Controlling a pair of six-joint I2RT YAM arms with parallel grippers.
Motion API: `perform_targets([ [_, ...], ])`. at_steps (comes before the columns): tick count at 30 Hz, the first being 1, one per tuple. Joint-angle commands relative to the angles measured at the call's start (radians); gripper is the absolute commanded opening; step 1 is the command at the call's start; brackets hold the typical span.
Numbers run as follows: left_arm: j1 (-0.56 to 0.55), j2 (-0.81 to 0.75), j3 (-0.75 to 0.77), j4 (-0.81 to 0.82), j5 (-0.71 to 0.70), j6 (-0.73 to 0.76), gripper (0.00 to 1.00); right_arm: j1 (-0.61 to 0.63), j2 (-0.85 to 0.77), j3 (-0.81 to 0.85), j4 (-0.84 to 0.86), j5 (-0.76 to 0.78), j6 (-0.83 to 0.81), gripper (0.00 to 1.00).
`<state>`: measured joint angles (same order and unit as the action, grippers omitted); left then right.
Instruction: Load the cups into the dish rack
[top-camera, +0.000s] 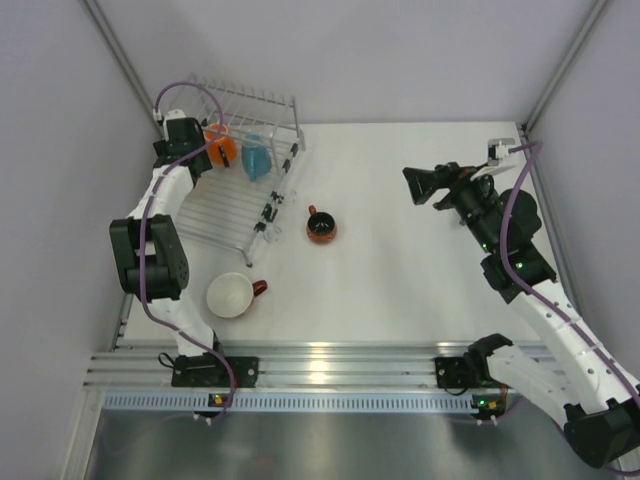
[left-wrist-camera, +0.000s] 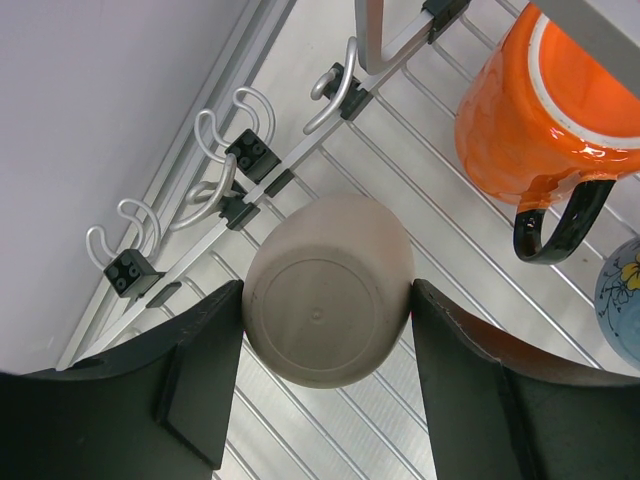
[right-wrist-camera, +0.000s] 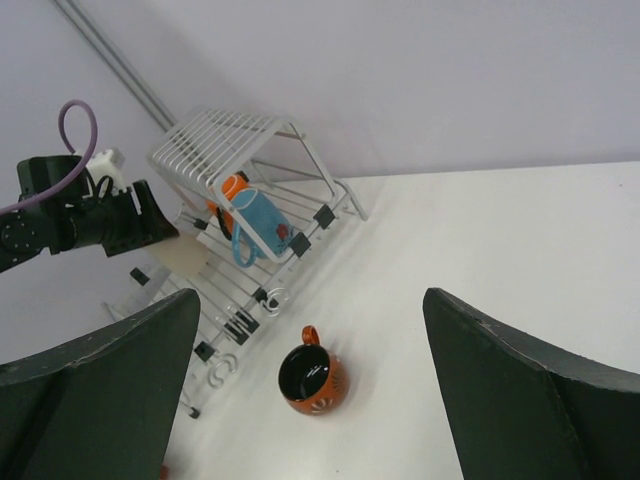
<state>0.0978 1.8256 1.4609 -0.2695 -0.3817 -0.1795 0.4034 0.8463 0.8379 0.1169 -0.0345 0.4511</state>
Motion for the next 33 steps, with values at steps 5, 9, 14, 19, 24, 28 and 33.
perform_targets([
  [5, 0.006, -0.046, 0.039, 0.036, 0.027, 0.003, 0.71, -0.012, -0.012, 0.052, -0.026, 0.027, -0.015, 0.95],
  [9, 0.006, -0.042, 0.07, 0.0, 0.041, -0.005, 0.75, -0.011, -0.021, 0.063, -0.052, 0.031, -0.012, 0.95],
  [14, 0.006, -0.046, 0.082, -0.014, 0.032, -0.003, 0.79, -0.011, -0.038, 0.078, -0.085, 0.03, -0.018, 0.95],
  [19, 0.006, -0.057, 0.101, -0.036, 0.035, -0.018, 0.8, -0.011, -0.046, 0.089, -0.109, 0.054, -0.022, 0.95],
  [24, 0.005, -0.144, 0.098, -0.06, 0.092, -0.051, 0.8, -0.011, -0.044, 0.101, -0.146, 0.107, -0.046, 0.94],
  [28, -0.006, -0.241, 0.055, -0.062, 0.164, -0.097, 0.8, -0.015, -0.026, 0.121, -0.177, 0.153, -0.075, 0.94],
  [33, -0.041, -0.365, -0.022, -0.059, 0.337, -0.152, 0.8, -0.031, 0.033, 0.145, -0.235, 0.245, -0.121, 0.95],
])
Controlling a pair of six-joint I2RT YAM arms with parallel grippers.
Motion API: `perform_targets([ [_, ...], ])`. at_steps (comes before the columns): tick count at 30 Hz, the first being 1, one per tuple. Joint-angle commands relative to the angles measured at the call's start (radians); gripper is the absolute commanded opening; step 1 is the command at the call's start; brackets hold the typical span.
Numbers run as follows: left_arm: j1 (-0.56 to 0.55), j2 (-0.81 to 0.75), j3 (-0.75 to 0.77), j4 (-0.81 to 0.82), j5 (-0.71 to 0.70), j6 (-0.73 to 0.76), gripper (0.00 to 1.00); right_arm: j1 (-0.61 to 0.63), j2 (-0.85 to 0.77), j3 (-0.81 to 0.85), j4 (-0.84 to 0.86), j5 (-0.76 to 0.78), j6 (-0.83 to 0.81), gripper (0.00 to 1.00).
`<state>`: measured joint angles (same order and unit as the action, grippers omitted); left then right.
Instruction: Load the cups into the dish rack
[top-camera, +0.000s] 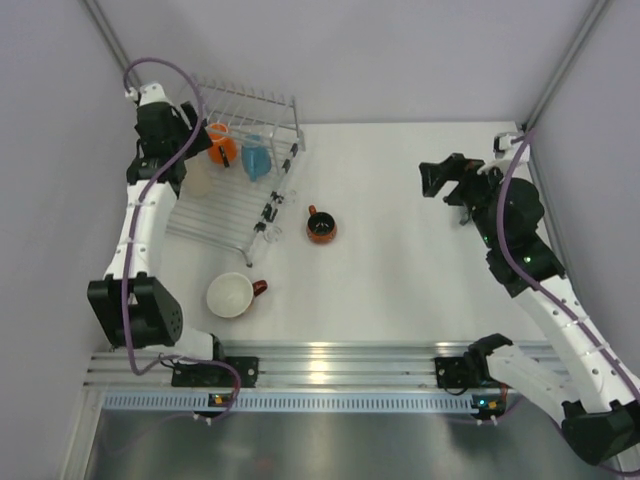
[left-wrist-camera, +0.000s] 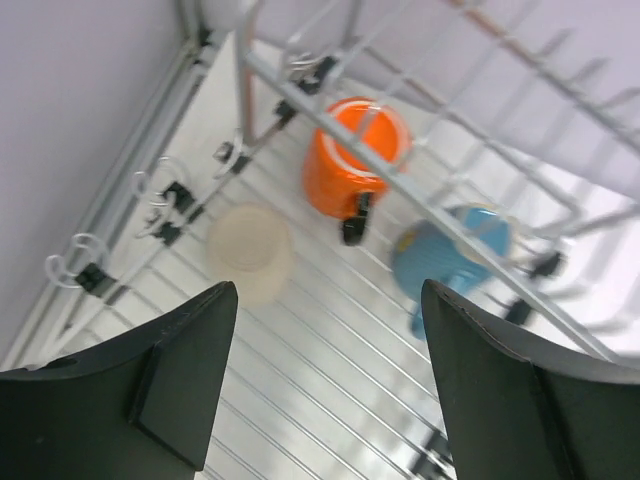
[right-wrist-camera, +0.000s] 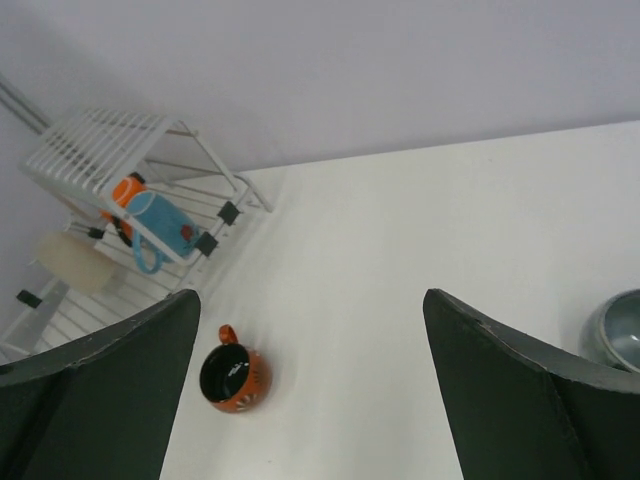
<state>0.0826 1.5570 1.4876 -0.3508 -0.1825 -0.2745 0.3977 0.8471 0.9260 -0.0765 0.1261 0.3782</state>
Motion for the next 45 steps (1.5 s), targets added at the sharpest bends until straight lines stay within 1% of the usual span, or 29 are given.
perform_targets([
  [1, -0.035, -0.121, -0.067, 0.022, 0.164, -0.071, 0.79, -0.043, 0.043, 0.06, -0.052, 0.102, -0.047, 0.95],
  [4, -0.096, -0.205, -0.137, 0.029, 0.27, -0.114, 0.79, -0.086, 0.089, 0.074, -0.077, 0.119, -0.029, 0.95],
  [6, -0.176, -0.253, -0.193, 0.041, 0.291, -0.143, 0.79, -0.106, 0.121, 0.085, -0.1, 0.154, 0.01, 0.95],
  [8, -0.23, -0.284, -0.222, 0.058, 0.33, -0.158, 0.79, -0.144, 0.153, 0.102, -0.143, 0.179, 0.074, 0.95],
  [9, -0.281, -0.29, -0.239, 0.058, 0.339, -0.175, 0.79, -0.157, 0.164, 0.108, -0.16, 0.211, 0.102, 0.95],
  [10, -0.308, -0.298, -0.246, 0.061, 0.368, -0.181, 0.79, -0.186, 0.184, 0.119, -0.179, 0.216, 0.12, 0.94],
  [12, -0.361, -0.322, -0.266, 0.072, 0.396, -0.202, 0.79, -0.233, 0.21, 0.132, -0.215, 0.205, 0.12, 0.93],
  [15, -0.397, -0.365, -0.306, 0.096, 0.448, -0.235, 0.79, -0.299, 0.282, 0.161, -0.239, 0.163, 0.065, 0.93],
  [17, -0.405, -0.391, -0.337, 0.114, 0.475, -0.261, 0.79, -0.332, 0.314, 0.178, -0.24, 0.127, 0.012, 0.9],
  [18, -0.406, -0.415, -0.374, 0.133, 0.479, -0.267, 0.79, -0.361, 0.352, 0.183, -0.236, 0.074, -0.011, 0.89],
  [19, -0.408, -0.425, -0.389, 0.136, 0.482, -0.273, 0.79, -0.372, 0.374, 0.197, -0.239, 0.052, -0.059, 0.84],
  [21, -0.409, -0.44, -0.427, 0.147, 0.498, -0.284, 0.79, -0.388, 0.426, 0.227, -0.259, 0.027, -0.088, 0.78],
  [22, -0.408, -0.454, -0.44, 0.153, 0.506, -0.29, 0.79, -0.387, 0.484, 0.267, -0.296, 0.02, -0.102, 0.73],
  [23, -0.409, -0.459, -0.463, 0.159, 0.518, -0.298, 0.79, -0.387, 0.513, 0.289, -0.314, 0.015, -0.128, 0.7],
  [24, -0.409, -0.463, -0.469, 0.168, 0.541, -0.301, 0.79, -0.422, 0.574, 0.333, -0.339, -0.005, -0.137, 0.67],
  [25, -0.409, -0.468, -0.474, 0.168, 0.551, -0.301, 0.79, -0.424, 0.602, 0.356, -0.376, -0.012, -0.15, 0.63],
  [28, -0.409, -0.482, -0.484, 0.168, 0.574, -0.302, 0.79, -0.428, 0.704, 0.425, -0.423, -0.019, -0.133, 0.55],
  [33, -0.409, -0.497, -0.5, 0.168, 0.575, -0.301, 0.79, -0.43, 0.805, 0.474, -0.485, 0.046, -0.082, 0.54],
  [35, -0.409, -0.503, -0.509, 0.168, 0.561, -0.296, 0.79, -0.43, 0.848, 0.494, -0.499, 0.043, -0.064, 0.52],
  [39, -0.408, -0.503, -0.518, 0.168, 0.555, -0.29, 0.8, -0.428, 0.923, 0.51, -0.499, 0.053, -0.038, 0.5],
  [45, -0.408, -0.492, -0.524, 0.17, 0.551, -0.287, 0.79, -0.428, 0.989, 0.516, -0.468, 0.06, -0.018, 0.43],
])
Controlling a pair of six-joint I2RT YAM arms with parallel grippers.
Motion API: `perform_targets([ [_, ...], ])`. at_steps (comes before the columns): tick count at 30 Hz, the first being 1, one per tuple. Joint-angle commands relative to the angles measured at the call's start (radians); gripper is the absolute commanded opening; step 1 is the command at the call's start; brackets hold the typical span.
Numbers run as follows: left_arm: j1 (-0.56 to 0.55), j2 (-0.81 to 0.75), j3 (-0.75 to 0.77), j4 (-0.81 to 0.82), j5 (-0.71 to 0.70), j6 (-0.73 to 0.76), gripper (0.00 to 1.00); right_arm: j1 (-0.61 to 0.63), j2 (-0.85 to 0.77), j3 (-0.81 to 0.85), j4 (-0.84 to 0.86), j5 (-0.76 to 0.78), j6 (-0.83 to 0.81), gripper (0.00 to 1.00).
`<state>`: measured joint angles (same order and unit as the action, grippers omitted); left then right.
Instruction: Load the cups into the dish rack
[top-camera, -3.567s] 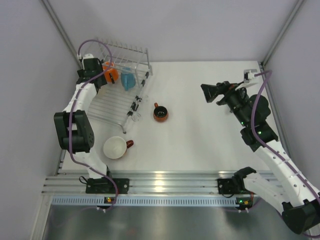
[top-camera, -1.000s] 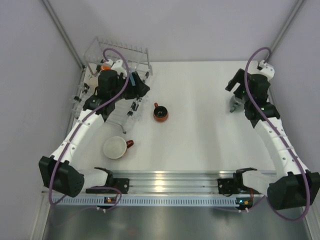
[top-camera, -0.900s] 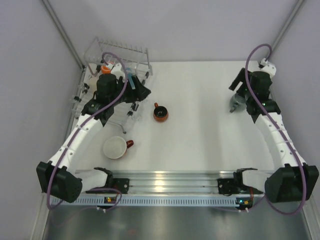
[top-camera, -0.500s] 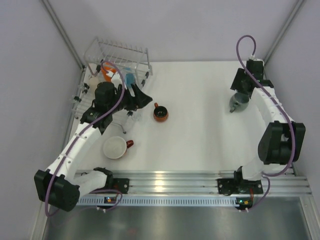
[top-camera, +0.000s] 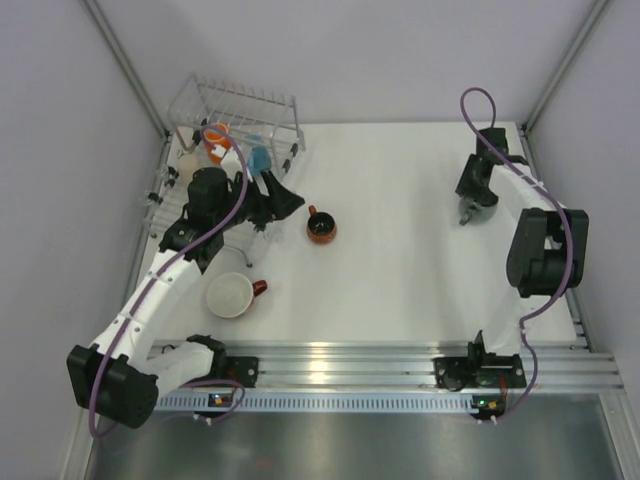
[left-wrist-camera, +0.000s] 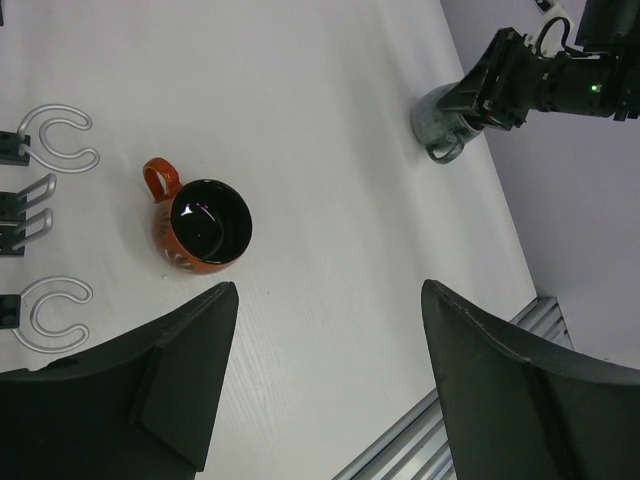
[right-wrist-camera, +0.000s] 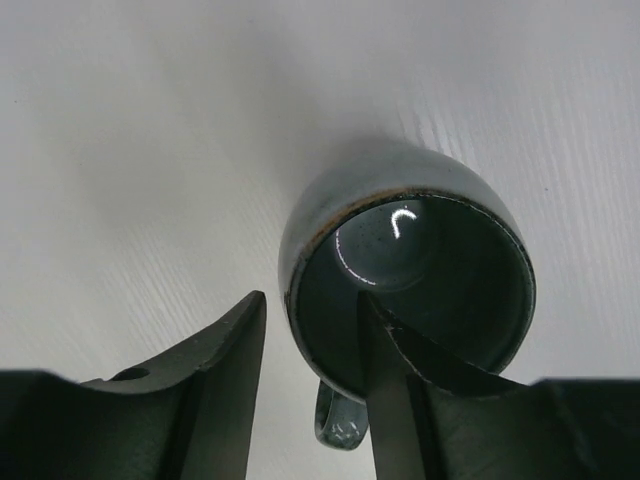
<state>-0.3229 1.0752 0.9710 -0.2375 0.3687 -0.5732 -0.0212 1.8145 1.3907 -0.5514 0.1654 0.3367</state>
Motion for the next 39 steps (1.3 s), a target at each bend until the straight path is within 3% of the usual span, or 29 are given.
perform_targets([
  [1, -0.002, -0.009, -0.008, 0.055, -0.001, 0.013, 0.79, -0.01, 0.028, 0.054, 0.01, 0.017, 0.027, 0.41],
  [6, -0.002, -0.012, -0.005, 0.064, 0.016, 0.001, 0.79, -0.01, 0.031, 0.053, 0.041, -0.009, 0.032, 0.25],
  [11, -0.002, -0.012, -0.012, 0.087, 0.036, -0.017, 0.78, -0.01, -0.003, 0.021, 0.1, -0.03, 0.03, 0.01],
  [24, -0.002, -0.02, -0.048, 0.181, 0.131, -0.117, 0.75, -0.006, -0.181, -0.114, 0.258, -0.153, -0.005, 0.0],
  [30, -0.002, -0.026, -0.048, 0.228, 0.17, -0.189, 0.74, -0.002, -0.318, -0.264, 0.45, -0.239, -0.005, 0.0],
  [39, -0.002, 0.061, -0.091, 0.526, 0.302, -0.425, 0.72, 0.006, -0.584, -0.493, 0.854, -0.417, 0.146, 0.0],
])
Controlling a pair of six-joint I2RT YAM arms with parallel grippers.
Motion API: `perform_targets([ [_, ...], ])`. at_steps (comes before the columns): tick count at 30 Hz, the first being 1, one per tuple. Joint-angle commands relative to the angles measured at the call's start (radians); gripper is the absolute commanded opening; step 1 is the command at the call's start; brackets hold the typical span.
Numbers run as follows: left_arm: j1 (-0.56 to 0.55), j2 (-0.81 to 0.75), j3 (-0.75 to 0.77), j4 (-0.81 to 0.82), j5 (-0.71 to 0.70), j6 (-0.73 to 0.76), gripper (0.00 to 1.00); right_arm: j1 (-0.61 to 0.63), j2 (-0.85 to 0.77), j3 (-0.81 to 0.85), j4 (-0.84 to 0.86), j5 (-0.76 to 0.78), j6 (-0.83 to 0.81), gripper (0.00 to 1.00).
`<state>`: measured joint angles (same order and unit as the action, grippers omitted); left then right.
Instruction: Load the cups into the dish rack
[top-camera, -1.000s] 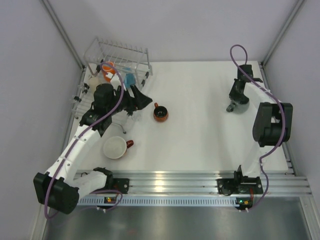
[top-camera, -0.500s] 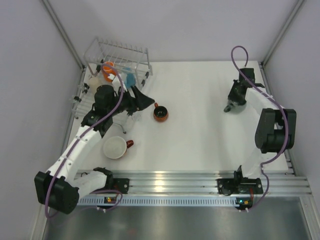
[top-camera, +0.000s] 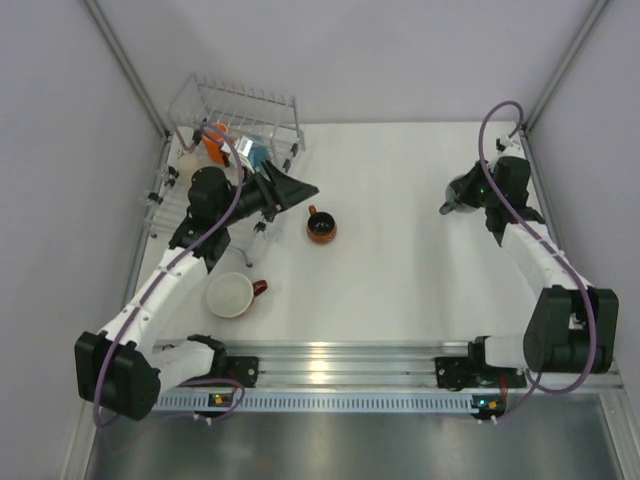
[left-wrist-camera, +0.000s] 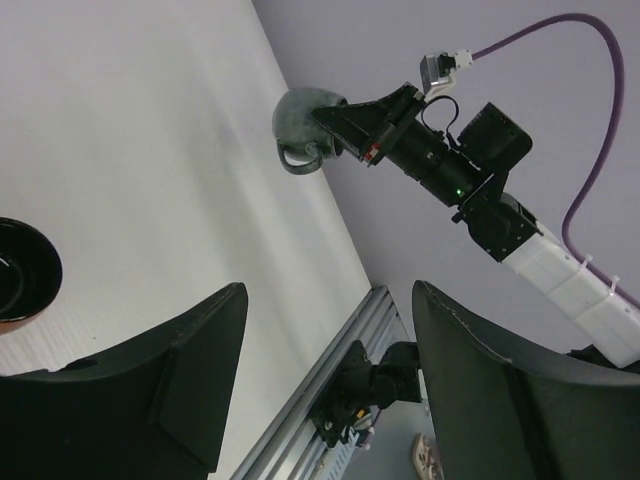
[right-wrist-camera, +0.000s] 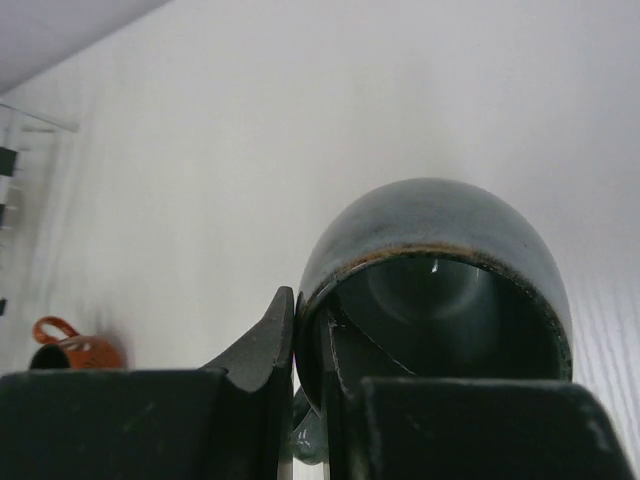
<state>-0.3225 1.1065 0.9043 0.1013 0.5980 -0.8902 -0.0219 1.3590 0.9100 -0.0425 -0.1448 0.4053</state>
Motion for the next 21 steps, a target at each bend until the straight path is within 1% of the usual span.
perform_targets([
  [1, -0.004, 0.036, -0.028, 0.214, 0.092, -0.148, 0.72, 0.008, -0.15, -0.029, 0.383, -0.124, 0.098, 0.0],
  [4, -0.004, 0.065, -0.022, 0.279, 0.109, -0.205, 0.72, 0.014, -0.231, -0.075, 0.508, -0.165, 0.153, 0.0],
  [5, -0.004, 0.072, -0.021, 0.302, 0.117, -0.219, 0.72, 0.061, -0.25, -0.085, 0.539, -0.173, 0.161, 0.0],
  [7, -0.004, 0.091, -0.019, 0.366, 0.125, -0.269, 0.72, 0.088, -0.299, -0.108, 0.625, -0.174, 0.193, 0.0],
  [9, -0.007, 0.107, -0.012, 0.405, 0.138, -0.3, 0.72, 0.132, -0.333, -0.117, 0.667, -0.171, 0.216, 0.0],
  [15, -0.033, 0.167, 0.025, 0.503, 0.151, -0.389, 0.71, 0.289, -0.359, -0.094, 0.768, -0.121, 0.227, 0.0],
  [21, -0.067, 0.223, 0.016, 0.672, 0.169, -0.486, 0.69, 0.424, -0.342, -0.066, 0.842, -0.065, 0.221, 0.0],
])
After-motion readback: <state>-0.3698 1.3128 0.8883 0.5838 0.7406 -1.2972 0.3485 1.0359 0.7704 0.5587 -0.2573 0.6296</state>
